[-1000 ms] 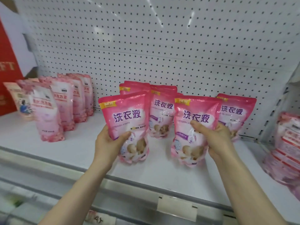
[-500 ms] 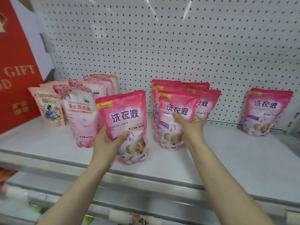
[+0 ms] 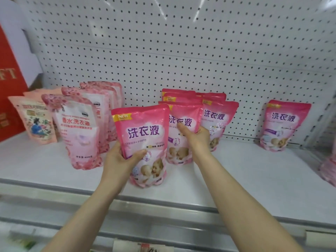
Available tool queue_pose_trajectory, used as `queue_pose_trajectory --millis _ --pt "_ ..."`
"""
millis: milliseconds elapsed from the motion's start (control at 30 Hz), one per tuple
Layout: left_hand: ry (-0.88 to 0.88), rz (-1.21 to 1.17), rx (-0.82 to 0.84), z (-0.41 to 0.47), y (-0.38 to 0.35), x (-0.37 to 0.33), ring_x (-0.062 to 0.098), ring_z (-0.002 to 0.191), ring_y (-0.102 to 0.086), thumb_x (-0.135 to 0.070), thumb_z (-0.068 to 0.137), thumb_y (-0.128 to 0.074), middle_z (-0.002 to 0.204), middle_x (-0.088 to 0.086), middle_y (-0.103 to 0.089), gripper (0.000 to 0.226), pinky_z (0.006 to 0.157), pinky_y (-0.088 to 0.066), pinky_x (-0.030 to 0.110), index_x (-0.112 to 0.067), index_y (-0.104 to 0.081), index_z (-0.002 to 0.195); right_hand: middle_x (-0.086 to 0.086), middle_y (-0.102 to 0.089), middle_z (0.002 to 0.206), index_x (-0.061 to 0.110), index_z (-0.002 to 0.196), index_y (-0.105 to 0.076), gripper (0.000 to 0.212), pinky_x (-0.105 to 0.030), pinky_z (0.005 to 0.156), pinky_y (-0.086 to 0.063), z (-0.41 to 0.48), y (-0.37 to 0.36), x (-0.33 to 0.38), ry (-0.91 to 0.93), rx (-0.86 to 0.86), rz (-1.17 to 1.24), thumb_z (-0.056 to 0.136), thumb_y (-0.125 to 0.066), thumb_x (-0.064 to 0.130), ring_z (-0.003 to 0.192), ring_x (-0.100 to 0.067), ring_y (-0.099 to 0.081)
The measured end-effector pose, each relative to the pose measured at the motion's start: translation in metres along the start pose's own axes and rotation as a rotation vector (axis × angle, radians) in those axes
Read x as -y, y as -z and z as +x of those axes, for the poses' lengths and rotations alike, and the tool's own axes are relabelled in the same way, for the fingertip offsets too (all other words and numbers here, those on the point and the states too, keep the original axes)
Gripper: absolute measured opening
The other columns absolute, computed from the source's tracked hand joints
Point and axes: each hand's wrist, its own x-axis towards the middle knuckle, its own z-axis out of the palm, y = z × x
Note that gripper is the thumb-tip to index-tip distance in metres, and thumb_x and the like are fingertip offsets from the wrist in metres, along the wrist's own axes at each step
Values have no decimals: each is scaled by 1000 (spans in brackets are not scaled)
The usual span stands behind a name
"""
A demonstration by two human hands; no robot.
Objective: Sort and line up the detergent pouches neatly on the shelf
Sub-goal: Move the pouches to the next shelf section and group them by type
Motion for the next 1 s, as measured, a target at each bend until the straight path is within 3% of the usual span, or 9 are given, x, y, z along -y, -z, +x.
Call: queue_pose_trajectory --millis 167,233,300,367,500,633,733,867,1000 --pt "6 -16 52 -5 -19 -4 6 82 -72 -12 74 -80 92 -14 -75 38 61 -54 13 -23 -64 106 21 -54 46 22 74 -63 32 -11 49 -40 -2 22 21 -4 66 -108 81 -74 50 45 7 -51" --pt "8 -7 85 -7 -25 -7 8 85 -73 -12 74 -80 94 -12 -76 38 65 -57 18 -24 -65 107 23 -62 70 19 99 -69 34 -21 72 -50 -6 39 38 163 5 -164 88 -66 51 67 8 -58" --pt "4 10 133 -8 -34 -12 9 88 -72 -13 74 -81 97 -12 -75 39 72 -59 25 -29 -65 106 16 -70 95 26 106 -68 26 -27 90 -52 -15 54 63 382 -27 -148 93 -61 48 91 3 -65" --pt "-23 31 201 -9 -48 -19 9 91 -72 -15 75 -81 100 -12 -75 41 78 -59 32 -34 -65 107 14 -71 102 30 107 -66 26 -23 90 -51 -30 63 85 541 69 -160 90 -64 49 99 -2 -66" --pt "-73 72 275 -14 -87 -33 7 93 -70 -26 68 -82 101 -13 -74 47 84 -57 38 -36 -63 111 16 -69 108 31 112 -68 39 -20 88 -50 -47 82 106 727 186 -641 80 -72 52 99 3 -63" --pt "-159 222 345 -15 -118 -41 0 97 -66 -28 73 -82 105 -16 -71 48 89 -55 35 -29 -59 115 14 -73 76 24 84 -76 5 -33 74 -54 -33 120 115 652 165 -703 81 -78 27 73 -3 -66" --pt "-417 383 275 -3 -120 -48 -7 108 -54 -40 83 -69 121 -24 -59 41 93 -47 23 -31 -56 121 11 -73 74 25 77 -76 7 -35 71 -56 -15 144 110 549 163 -647 81 -80 21 72 -10 -68" --pt "-760 706 38 31 -109 -58 18 124 -47 -22 91 -65 134 -1 -55 37 103 -35 25 -15 -60 127 16 -74 80 24 92 -80 11 -24 73 -52 9 156 100 493 147 -736 81 -80 26 77 -1 -68" --pt "-759 965 77 64 -107 -69 27 128 -46 -19 92 -62 135 7 -55 42 111 -33 38 -10 -56 133 12 -75 88 20 100 -79 18 -8 74 -45 35 152 96 484 132 -755 82 -79 25 82 3 -67"
